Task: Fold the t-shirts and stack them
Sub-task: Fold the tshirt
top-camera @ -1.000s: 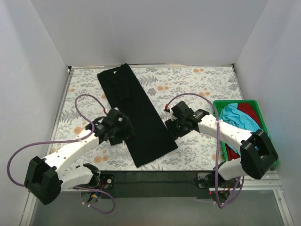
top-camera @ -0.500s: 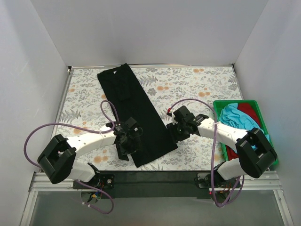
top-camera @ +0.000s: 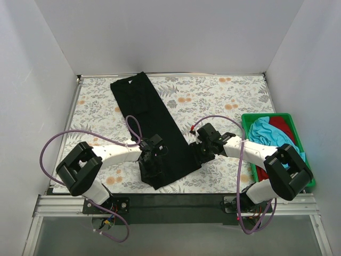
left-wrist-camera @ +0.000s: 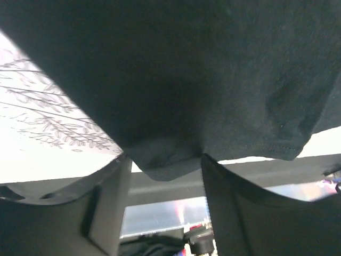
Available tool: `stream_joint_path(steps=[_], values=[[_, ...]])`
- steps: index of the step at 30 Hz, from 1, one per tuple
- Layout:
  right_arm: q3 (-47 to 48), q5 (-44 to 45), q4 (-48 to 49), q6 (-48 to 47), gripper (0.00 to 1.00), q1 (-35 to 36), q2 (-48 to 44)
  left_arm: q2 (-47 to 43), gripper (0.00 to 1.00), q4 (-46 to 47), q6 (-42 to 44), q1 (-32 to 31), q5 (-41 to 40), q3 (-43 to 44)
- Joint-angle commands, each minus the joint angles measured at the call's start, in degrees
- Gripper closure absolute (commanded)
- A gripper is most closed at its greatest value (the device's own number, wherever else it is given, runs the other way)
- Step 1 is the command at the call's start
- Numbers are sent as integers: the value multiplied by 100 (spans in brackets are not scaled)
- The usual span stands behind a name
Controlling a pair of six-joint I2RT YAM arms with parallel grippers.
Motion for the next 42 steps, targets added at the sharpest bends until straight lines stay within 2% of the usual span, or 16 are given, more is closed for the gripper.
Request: stream_joint_path(steps=[1, 8, 13, 26, 29, 30, 34, 42], values=[[-179, -53, 159, 89, 54, -19, 73, 181, 52, 160, 103, -95, 150, 88], [-293, -176, 177, 98, 58, -2, 100, 190, 81, 142, 95, -148, 115, 89], [-320, -291, 106, 115, 60, -2, 56, 111, 91, 116, 69, -148, 62, 89], [-223, -80, -632, -78, 62, -2, 196, 32, 96, 81, 51, -148, 1, 71], [-197, -89, -781, -157, 72, -2, 214, -64, 97, 19, 33, -148, -60, 89], [-188, -97, -834, -183, 80, -2, 205, -82, 98, -16, 25, -148, -69, 89], [-100, -63, -983, -254, 97, -10, 117, -223, 99, -148, 33, -148, -104, 71], [6, -141, -1484, -412, 99, -2, -155, -688, 100, -271, 33, -235, 413, -455]])
